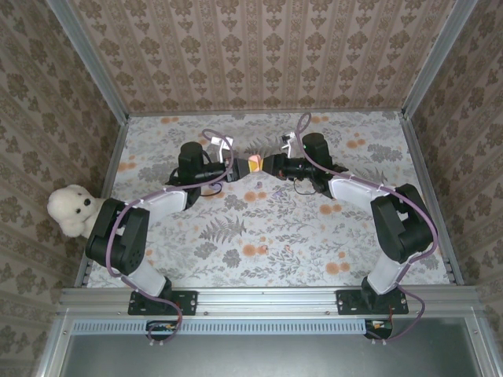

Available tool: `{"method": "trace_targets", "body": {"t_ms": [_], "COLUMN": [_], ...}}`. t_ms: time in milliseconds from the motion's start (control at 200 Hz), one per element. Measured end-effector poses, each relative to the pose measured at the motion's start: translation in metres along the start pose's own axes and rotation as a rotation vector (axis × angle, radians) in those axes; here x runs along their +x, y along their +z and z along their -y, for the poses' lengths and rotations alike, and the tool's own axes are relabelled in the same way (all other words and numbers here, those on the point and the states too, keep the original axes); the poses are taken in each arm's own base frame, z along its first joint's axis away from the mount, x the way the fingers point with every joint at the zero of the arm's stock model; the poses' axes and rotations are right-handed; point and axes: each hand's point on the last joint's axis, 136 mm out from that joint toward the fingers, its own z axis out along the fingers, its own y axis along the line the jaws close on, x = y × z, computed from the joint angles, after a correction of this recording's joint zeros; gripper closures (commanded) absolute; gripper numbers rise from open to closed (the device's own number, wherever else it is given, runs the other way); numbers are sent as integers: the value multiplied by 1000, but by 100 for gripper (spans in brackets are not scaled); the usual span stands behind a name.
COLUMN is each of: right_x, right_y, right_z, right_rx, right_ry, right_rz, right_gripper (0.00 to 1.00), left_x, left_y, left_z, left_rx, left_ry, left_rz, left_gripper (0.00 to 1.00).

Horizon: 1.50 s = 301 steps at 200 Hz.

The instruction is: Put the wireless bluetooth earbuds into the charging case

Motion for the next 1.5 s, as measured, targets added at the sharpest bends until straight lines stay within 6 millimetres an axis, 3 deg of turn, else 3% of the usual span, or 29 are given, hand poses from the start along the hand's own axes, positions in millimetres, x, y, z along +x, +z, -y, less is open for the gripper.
{"method": "trace_targets", "body": {"t_ms": [210,470,685,810,1205,1505], "right_x": [1,4,4,2,-20,-20], "right_y": [0,0,-1,-2,-17,-13], "right_z": [1,4,12,16,19,21], "right_rx": [3,19,79,129,320,357], "right_ry": [0,-4,-16,-53,-363,-529], "right_rz": [-4,-15,-32,-47,-100,-179], "right_gripper": [90,95,97,98,100,100], "left_x": [0,1,3,-3,-66,-59], "left_y": [0,2,-1,-13,-51,-48], "left_z": [-1,-1,-8,-17,-5,-23], "left_rx": [-5,-7,-34,-85,-180,-152], "left_ry": [-5,-8,-26,-38,138,103], "left_rz": [2,3,0,-1,-74,-265], "left_gripper": [86,47,29,21,15,21]}}
